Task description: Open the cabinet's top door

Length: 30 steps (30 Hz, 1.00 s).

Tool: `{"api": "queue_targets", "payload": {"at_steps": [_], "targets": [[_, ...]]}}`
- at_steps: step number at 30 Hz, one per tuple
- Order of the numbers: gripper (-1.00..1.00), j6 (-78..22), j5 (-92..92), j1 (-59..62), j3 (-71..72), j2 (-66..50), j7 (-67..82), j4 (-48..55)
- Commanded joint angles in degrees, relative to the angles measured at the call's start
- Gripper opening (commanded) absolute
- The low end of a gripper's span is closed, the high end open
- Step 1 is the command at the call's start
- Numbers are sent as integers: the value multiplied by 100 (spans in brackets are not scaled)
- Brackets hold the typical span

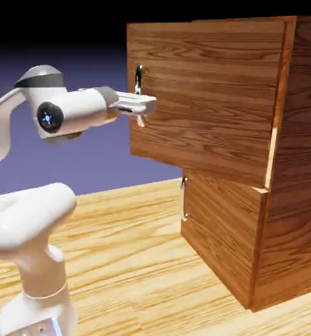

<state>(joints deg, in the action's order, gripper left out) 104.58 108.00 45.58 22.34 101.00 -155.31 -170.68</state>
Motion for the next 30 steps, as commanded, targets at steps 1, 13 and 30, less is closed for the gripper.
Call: {"api": "queue_targets", "payload": {"at_steps": [1,13,30], "targets": [[-100,-255,-73,140,-163,16,34,-36],[-100,-2512,-1138,1338,-1818,-744,761,-36],[-100,-4529,-4094,400,-4397,-4270,2907,1636]]}}
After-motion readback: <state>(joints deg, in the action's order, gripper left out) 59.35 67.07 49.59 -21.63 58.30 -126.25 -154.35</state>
